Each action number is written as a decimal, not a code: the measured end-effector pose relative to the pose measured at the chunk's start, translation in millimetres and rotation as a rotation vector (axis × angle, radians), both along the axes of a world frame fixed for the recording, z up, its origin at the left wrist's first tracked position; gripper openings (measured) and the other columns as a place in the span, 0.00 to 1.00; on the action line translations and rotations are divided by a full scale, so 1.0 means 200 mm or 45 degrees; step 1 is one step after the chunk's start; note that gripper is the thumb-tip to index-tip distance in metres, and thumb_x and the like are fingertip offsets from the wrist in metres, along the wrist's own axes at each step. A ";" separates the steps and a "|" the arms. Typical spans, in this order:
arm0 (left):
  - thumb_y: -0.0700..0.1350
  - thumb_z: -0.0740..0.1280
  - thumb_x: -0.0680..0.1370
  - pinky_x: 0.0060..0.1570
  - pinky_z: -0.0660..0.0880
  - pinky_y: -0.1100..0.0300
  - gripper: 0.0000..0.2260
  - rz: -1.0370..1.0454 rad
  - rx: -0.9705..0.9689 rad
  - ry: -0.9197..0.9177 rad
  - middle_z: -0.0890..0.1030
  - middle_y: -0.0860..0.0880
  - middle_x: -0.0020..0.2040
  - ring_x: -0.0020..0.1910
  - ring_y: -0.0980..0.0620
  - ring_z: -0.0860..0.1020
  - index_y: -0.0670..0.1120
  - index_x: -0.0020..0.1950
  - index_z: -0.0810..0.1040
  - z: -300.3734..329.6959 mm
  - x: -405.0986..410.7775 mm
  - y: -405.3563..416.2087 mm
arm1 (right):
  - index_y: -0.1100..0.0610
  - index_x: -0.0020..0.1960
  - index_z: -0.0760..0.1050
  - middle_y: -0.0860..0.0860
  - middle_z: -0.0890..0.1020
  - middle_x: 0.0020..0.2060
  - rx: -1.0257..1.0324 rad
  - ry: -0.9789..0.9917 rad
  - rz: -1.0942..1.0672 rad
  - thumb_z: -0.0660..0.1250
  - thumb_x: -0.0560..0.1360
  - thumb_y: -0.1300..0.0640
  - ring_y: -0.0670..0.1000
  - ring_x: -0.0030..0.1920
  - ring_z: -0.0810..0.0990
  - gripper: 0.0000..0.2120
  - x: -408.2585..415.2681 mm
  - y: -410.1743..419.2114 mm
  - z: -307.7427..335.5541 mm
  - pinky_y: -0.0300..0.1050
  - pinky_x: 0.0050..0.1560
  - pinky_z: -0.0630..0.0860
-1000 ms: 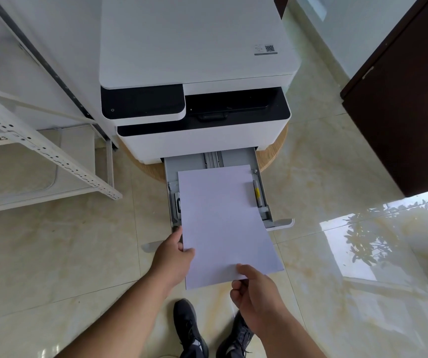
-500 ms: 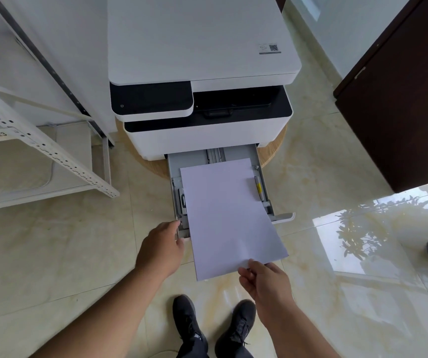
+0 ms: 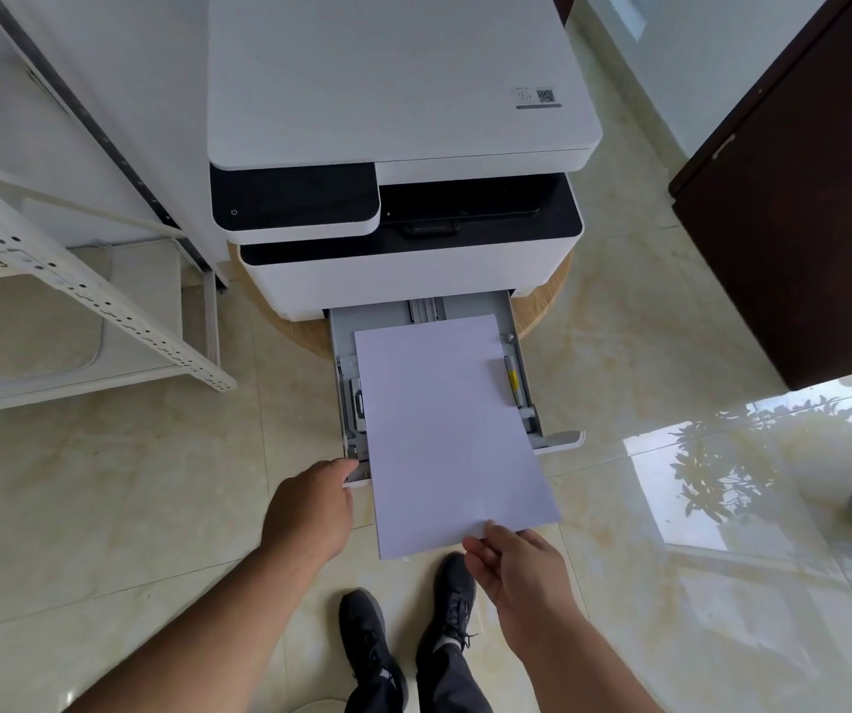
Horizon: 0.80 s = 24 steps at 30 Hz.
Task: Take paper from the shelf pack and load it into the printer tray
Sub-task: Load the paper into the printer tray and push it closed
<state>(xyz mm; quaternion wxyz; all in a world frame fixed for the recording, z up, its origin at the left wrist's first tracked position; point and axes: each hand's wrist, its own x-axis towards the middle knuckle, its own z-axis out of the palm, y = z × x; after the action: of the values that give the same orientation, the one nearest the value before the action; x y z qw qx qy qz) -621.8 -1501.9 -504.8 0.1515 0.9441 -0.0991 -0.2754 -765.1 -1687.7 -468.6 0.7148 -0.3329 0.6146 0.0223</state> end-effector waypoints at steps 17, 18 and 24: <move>0.45 0.62 0.83 0.62 0.76 0.56 0.20 0.041 0.010 0.030 0.79 0.53 0.72 0.67 0.47 0.79 0.55 0.74 0.75 0.00 0.01 -0.01 | 0.67 0.50 0.78 0.59 0.87 0.34 0.025 -0.028 0.009 0.64 0.82 0.67 0.55 0.40 0.87 0.05 0.11 -0.04 0.00 0.46 0.41 0.83; 0.45 0.62 0.83 0.63 0.76 0.56 0.20 0.044 0.009 0.028 0.79 0.53 0.71 0.67 0.47 0.79 0.55 0.74 0.75 0.00 0.01 -0.01 | 0.67 0.50 0.78 0.59 0.87 0.34 0.025 -0.027 0.007 0.64 0.82 0.67 0.55 0.40 0.87 0.05 0.11 -0.04 0.00 0.46 0.41 0.83; 0.46 0.62 0.83 0.63 0.75 0.56 0.19 0.051 0.001 0.027 0.79 0.53 0.72 0.67 0.48 0.79 0.55 0.75 0.75 -0.01 0.00 -0.01 | 0.66 0.49 0.78 0.58 0.87 0.32 0.029 -0.020 0.000 0.64 0.82 0.67 0.54 0.38 0.87 0.05 0.13 -0.04 0.00 0.44 0.37 0.83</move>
<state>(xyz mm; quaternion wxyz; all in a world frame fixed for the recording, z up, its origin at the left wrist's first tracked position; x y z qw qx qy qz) -620.8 -1504.1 -506.3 0.1578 0.9430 -0.0786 -0.2821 -739.8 -1695.4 -469.2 0.7233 -0.3248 0.6088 0.0265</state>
